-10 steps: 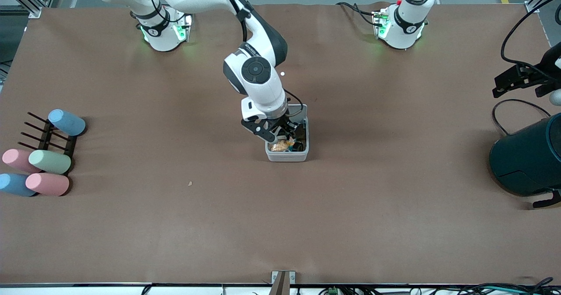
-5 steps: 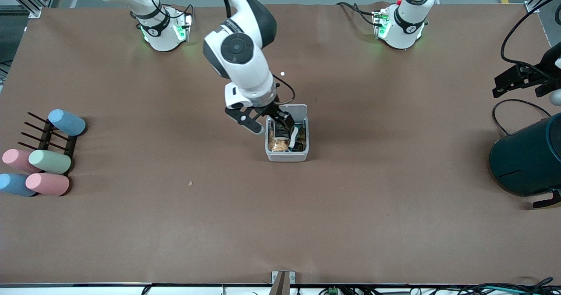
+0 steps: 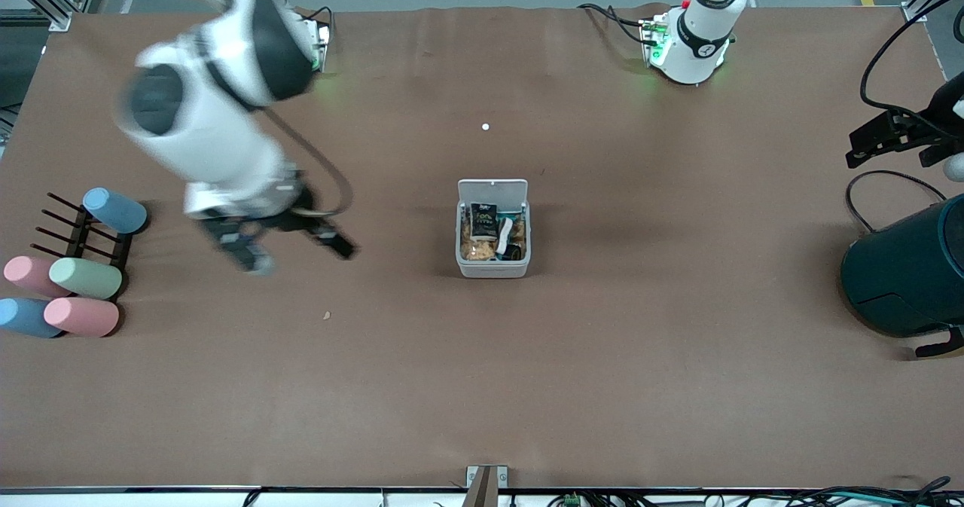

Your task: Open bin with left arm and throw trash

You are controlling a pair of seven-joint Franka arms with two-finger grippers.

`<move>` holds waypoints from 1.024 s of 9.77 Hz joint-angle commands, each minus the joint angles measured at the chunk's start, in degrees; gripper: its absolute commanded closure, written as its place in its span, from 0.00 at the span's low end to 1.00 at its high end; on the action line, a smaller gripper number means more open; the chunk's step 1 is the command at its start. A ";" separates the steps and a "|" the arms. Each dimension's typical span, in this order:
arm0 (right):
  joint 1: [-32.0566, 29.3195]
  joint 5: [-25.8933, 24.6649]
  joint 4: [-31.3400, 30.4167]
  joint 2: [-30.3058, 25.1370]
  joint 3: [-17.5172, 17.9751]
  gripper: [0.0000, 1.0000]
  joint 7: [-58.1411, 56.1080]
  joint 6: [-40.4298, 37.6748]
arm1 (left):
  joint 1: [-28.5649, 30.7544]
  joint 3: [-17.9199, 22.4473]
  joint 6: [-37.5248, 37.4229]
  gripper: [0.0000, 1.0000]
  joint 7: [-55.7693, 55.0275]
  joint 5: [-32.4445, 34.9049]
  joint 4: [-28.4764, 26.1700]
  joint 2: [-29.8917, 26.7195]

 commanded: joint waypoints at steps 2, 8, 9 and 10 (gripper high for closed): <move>-14.41 -0.81 -2.18 -9.29 1.48 0.00 -28.81 -13.17 | -0.01 -0.06 0.23 0.00 -0.81 0.13 0.11 -0.28; -19.90 -10.49 -1.22 -15.12 1.74 0.00 -59.42 -19.89 | -0.01 -0.06 0.31 0.00 -0.89 0.13 0.11 -0.28; -19.55 -10.57 -0.78 -14.94 1.92 0.00 -59.33 -20.07 | 0.08 -0.06 0.23 0.00 -0.89 0.22 0.11 -0.28; -19.46 -10.66 -0.78 -14.42 2.01 0.00 -59.50 -19.20 | -0.01 -0.06 0.23 0.00 -0.81 0.22 0.11 -0.28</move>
